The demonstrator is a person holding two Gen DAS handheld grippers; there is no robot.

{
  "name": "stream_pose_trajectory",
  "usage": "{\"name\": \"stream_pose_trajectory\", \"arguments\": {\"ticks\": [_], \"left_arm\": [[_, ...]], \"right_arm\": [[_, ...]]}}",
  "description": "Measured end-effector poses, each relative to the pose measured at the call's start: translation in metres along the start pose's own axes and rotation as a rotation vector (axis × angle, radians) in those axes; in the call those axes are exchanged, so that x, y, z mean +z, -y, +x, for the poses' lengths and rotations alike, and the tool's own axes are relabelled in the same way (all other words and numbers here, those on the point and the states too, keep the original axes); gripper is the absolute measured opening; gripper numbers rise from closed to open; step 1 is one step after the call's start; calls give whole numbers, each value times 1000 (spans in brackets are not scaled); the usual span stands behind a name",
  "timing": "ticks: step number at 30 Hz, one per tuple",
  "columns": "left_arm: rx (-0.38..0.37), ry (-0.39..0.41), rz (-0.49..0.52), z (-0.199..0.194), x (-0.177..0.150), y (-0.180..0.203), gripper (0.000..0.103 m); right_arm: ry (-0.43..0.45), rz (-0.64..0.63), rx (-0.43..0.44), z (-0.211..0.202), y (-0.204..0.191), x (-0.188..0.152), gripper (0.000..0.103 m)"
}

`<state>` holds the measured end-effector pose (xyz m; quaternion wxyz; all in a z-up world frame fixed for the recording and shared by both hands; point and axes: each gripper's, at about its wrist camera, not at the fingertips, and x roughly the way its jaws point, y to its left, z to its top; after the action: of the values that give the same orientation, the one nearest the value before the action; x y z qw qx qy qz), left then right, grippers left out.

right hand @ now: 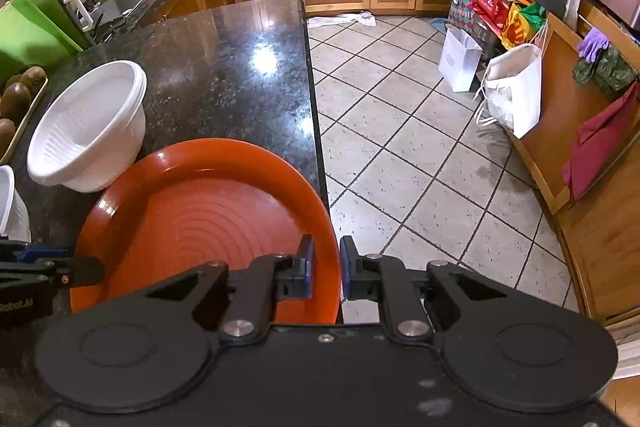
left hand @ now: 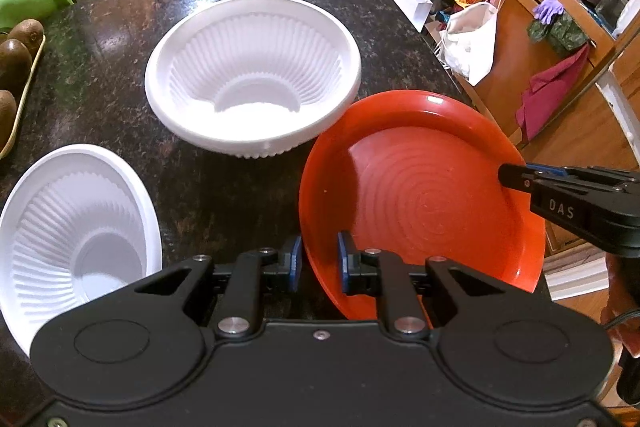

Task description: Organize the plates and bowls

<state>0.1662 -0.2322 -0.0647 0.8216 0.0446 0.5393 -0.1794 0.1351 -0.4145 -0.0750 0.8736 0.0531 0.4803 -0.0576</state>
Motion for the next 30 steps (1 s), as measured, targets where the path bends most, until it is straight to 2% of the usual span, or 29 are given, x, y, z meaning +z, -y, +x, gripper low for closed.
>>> {"name": "stream_pose_trajectory", "arguments": {"ticks": [8, 20, 30], "left_arm": [[-8, -41, 18, -12, -19, -5, 24], [-11, -102, 94, -48, -76, -19, 24], [-22, -102, 104, -72, -115, -43, 24]], "right_arm": [[-31, 13, 8, -17, -8, -19, 15], [-82, -5, 22, -57, -41, -68, 15], [-116, 19, 50, -78, -58, -91, 15]]}}
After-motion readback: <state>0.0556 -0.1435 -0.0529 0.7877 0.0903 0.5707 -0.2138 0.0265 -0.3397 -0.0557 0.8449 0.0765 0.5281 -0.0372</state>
